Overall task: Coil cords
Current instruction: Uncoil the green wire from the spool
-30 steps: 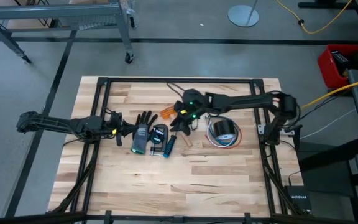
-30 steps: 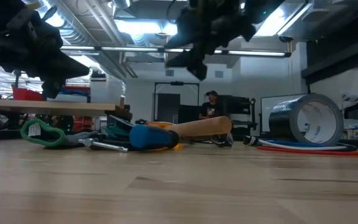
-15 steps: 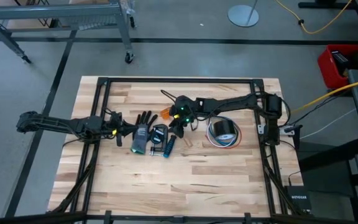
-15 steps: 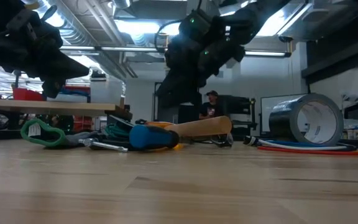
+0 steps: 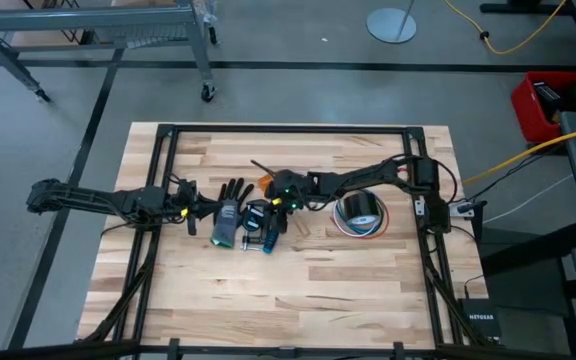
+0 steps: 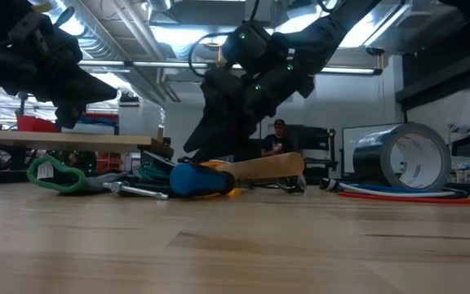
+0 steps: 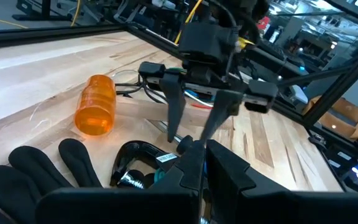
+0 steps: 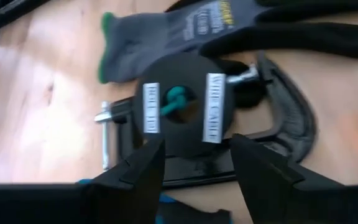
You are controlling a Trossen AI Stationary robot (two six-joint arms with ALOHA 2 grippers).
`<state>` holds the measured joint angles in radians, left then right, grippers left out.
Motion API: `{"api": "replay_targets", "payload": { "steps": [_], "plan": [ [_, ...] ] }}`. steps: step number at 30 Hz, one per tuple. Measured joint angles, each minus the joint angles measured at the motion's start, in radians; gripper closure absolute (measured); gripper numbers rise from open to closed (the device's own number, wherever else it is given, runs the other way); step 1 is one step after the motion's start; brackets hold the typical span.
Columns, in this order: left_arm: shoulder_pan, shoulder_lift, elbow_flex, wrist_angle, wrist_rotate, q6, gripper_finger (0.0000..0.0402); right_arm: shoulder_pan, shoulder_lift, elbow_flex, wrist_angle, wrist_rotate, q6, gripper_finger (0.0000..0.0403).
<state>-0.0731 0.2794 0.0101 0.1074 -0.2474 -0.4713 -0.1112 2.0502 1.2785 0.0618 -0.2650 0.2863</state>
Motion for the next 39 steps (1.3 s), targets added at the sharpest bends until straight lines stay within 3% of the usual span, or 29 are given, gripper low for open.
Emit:
{"api": "replay_targets", "payload": {
  "steps": [39],
  "plan": [
    [0.0,0.0,0.0,-0.001,0.0,0.027,0.0392,-0.013,0.072,0.002,0.111,0.061,0.049,0.0214]
  ]
}}
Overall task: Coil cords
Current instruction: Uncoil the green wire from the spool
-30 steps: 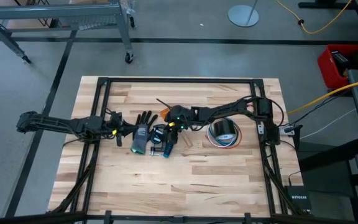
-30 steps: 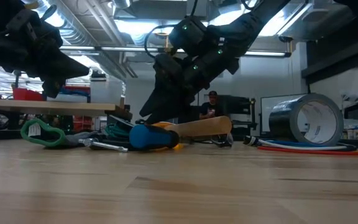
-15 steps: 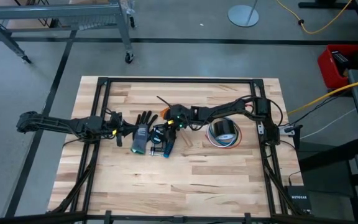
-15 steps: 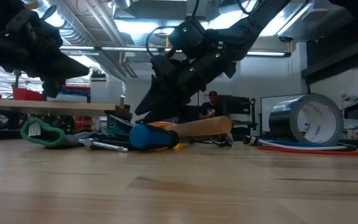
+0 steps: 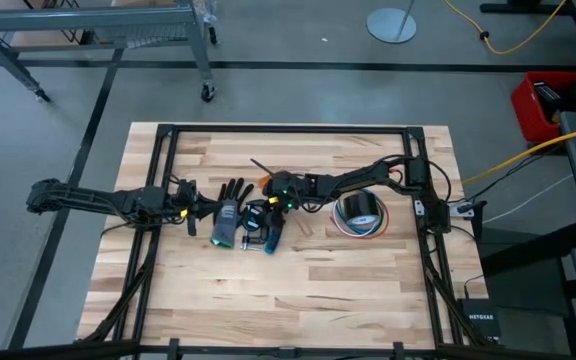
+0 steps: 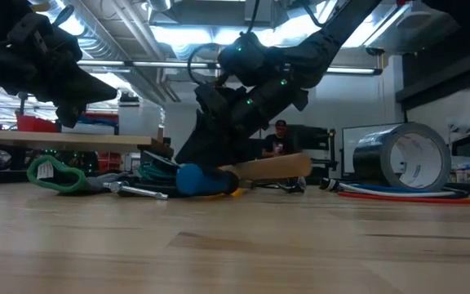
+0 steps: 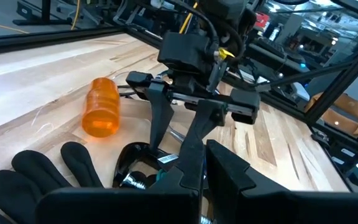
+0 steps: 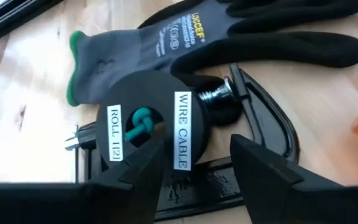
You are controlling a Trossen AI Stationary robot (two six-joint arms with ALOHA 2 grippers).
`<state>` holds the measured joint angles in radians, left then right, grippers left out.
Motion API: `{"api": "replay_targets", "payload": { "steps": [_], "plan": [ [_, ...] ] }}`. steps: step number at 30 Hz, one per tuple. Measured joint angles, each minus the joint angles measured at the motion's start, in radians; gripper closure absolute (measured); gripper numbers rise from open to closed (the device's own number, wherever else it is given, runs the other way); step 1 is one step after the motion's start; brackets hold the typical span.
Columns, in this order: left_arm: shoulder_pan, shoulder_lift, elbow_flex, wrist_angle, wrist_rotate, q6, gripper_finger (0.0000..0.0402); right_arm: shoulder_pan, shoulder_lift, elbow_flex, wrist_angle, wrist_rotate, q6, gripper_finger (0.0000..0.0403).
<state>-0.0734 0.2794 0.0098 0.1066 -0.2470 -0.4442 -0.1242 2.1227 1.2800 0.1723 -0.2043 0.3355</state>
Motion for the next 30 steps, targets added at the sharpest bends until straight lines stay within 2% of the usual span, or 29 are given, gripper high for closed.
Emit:
{"api": "replay_targets", "payload": {
  "steps": [7,11,21,25,30],
  "plan": [
    [0.0,0.0,0.0,0.0,0.0,0.013,0.0392,-0.001,0.001,-0.001,-0.009,0.007,0.001,0.0214],
    [0.0,0.0,0.0,0.0,0.0,0.023,0.0392,0.001,0.003,-0.001,-0.01,-0.035,0.017,0.0214],
    [0.0,0.0,0.0,0.0,0.0,0.025,0.0392,0.052,0.021,0.0,0.008,-0.036,0.021,0.0217],
    [0.0,0.0,0.0,0.0,0.0,0.023,0.0392,0.077,0.049,0.003,0.034,-0.03,0.018,0.0242],
    [0.0,0.0,0.0,0.0,0.0,0.022,0.0392,0.085,0.056,0.0,0.062,-0.05,0.022,0.03]
  ]
}}
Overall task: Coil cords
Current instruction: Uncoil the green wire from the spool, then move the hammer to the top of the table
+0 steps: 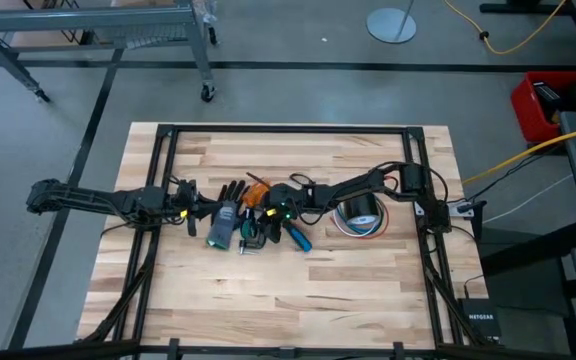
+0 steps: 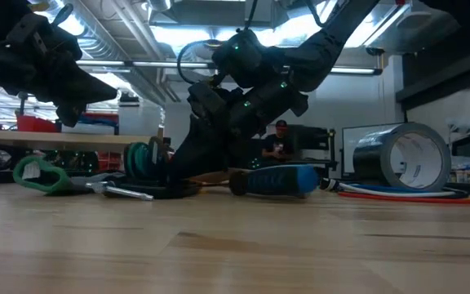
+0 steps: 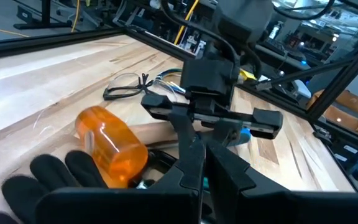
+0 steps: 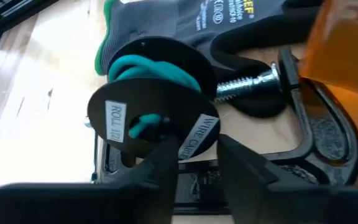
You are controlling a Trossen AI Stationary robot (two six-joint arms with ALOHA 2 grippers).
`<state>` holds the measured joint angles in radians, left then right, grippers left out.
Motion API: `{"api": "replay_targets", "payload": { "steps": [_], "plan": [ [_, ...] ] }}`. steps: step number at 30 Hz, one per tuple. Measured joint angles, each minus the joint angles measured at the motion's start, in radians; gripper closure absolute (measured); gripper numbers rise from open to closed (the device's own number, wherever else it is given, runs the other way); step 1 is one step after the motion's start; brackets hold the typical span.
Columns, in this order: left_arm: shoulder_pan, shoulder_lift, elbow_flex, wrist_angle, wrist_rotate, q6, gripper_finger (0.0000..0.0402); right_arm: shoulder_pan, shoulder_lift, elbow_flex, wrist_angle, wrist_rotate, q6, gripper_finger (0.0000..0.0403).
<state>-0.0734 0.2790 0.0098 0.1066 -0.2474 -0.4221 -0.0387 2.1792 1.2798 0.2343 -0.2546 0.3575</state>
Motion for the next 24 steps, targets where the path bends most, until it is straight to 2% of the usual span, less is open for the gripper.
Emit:
{"api": "replay_targets", "payload": {
  "steps": [5,7,17,20,24],
  "plan": [
    [0.0,0.0,0.0,-0.006,0.0,0.002,0.0392,-0.001,0.006,-0.004,0.044,-0.004,0.009,0.0384],
    [0.0,0.0,0.0,-0.018,0.0,0.0,0.0392,-0.001,0.006,-0.004,0.045,-0.007,0.009,0.0395],
    [-0.001,0.0,0.0,-0.021,0.001,-0.021,0.0392,-0.026,0.006,-0.004,0.052,-0.023,0.008,0.0389],
    [-0.002,0.0,0.0,-0.021,0.025,-0.027,0.0392,-0.049,0.006,-0.004,0.056,-0.079,0.018,0.0377],
    [-0.005,0.0,0.0,-0.021,0.043,-0.027,0.0392,-0.076,0.006,-0.004,0.058,-0.207,0.02,0.0359]
  ]
}}
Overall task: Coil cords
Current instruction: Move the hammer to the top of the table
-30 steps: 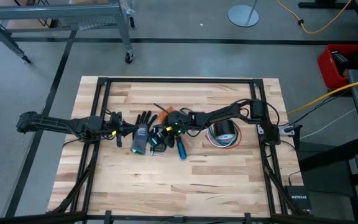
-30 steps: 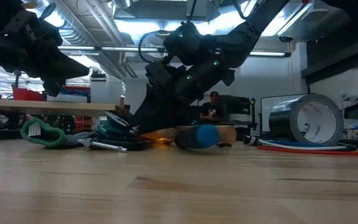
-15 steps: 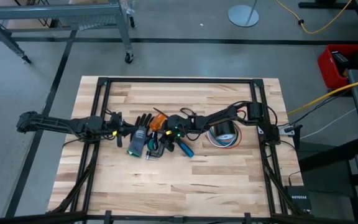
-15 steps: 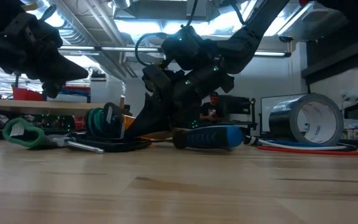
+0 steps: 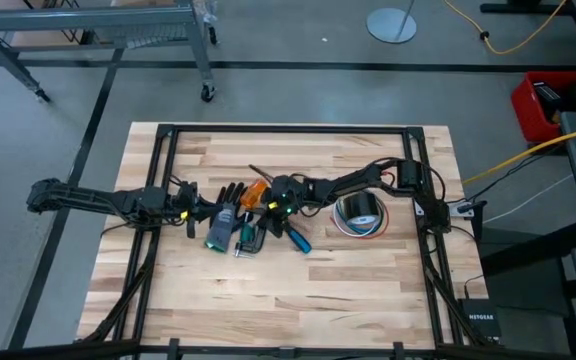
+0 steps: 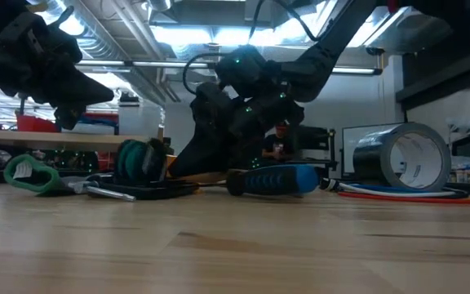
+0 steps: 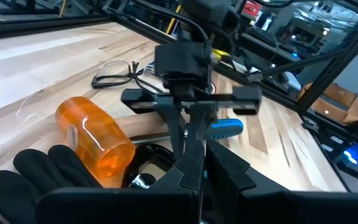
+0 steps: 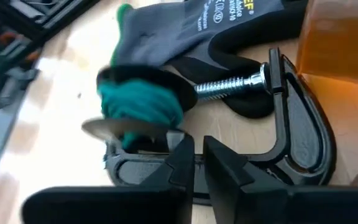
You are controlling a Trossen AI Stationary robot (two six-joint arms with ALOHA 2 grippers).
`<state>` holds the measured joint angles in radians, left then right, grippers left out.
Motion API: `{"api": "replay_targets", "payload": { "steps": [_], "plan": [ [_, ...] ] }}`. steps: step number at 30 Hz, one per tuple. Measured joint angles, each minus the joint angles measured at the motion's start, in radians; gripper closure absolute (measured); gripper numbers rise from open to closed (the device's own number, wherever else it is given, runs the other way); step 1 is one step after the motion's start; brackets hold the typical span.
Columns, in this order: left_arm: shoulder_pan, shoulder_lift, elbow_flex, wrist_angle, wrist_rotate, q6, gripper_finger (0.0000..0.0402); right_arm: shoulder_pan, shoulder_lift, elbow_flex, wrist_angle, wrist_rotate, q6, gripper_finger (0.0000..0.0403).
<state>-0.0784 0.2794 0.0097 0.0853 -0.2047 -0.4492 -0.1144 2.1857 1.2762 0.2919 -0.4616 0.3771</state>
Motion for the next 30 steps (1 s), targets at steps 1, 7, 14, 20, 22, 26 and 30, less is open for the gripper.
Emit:
{"api": "replay_targets", "payload": {
  "steps": [1,7,14,20,22,26,30],
  "plan": [
    [0.0,0.0,0.0,0.0,0.001,0.0,0.0392,-0.001,0.0,0.0,0.003,-0.02,0.0,0.0352],
    [0.0,0.0,0.0,0.0,0.002,0.0,0.0392,0.002,-0.004,0.002,0.011,-0.032,-0.01,0.0284],
    [0.0,0.0,0.0,0.0,0.002,0.0,0.0392,-0.025,-0.001,0.098,-0.118,-0.057,-0.006,0.0215],
    [0.0,0.0,0.0,0.0,0.002,0.0,0.0392,-0.06,-0.001,0.323,-0.426,-0.086,-0.057,0.0209],
    [0.0,0.0,0.0,0.0,0.002,0.0,0.0392,-0.065,-0.001,0.397,-0.538,-0.078,-0.106,0.0212],
    [0.0,0.0,0.0,0.0,0.002,0.0,0.0392,-0.061,-0.002,0.543,-0.819,0.046,-0.21,0.0221],
    [0.0,0.0,0.0,0.0,0.002,0.0,0.0392,-0.054,-0.004,0.62,-1.051,0.259,-0.253,0.0229]
  ]
}}
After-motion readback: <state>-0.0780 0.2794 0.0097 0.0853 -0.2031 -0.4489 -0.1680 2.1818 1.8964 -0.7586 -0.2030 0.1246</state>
